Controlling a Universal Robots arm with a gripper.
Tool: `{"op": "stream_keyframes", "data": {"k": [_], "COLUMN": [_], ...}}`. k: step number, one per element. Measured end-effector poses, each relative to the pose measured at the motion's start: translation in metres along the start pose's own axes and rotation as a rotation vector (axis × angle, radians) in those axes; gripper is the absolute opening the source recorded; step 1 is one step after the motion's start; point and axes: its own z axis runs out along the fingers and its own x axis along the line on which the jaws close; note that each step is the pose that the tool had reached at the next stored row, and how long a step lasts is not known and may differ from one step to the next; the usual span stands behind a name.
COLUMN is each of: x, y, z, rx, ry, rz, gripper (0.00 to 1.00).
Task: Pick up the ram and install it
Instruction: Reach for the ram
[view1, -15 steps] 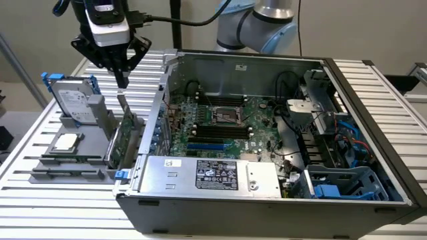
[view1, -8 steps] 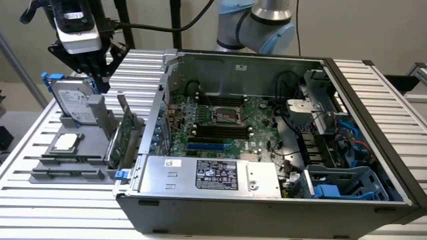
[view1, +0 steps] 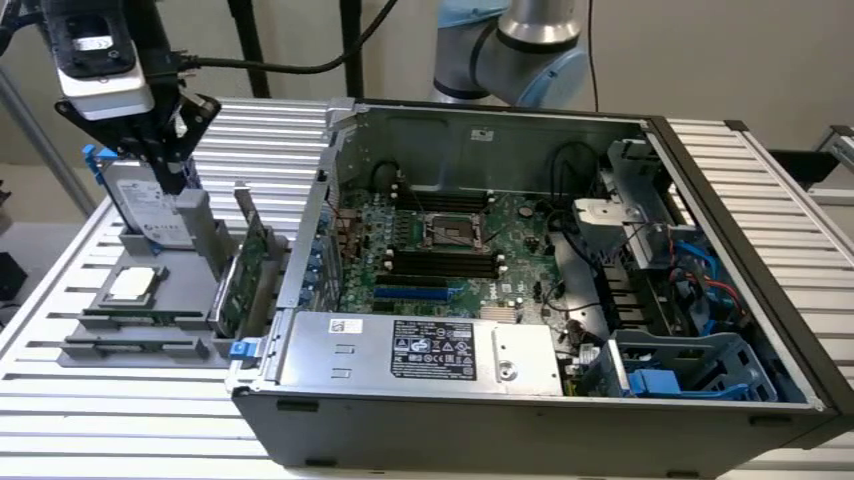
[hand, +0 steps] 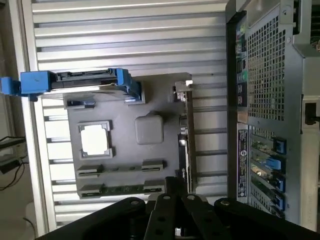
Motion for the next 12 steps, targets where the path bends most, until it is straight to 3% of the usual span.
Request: {"op": "stream_keyframes", "data": {"k": [12], "x": [0.054], "y": [-0.0143], "z": [0.0109], "rx": [0.0001], "ry": [0.0008], "rz": [0.000], "gripper": [0.00]}}
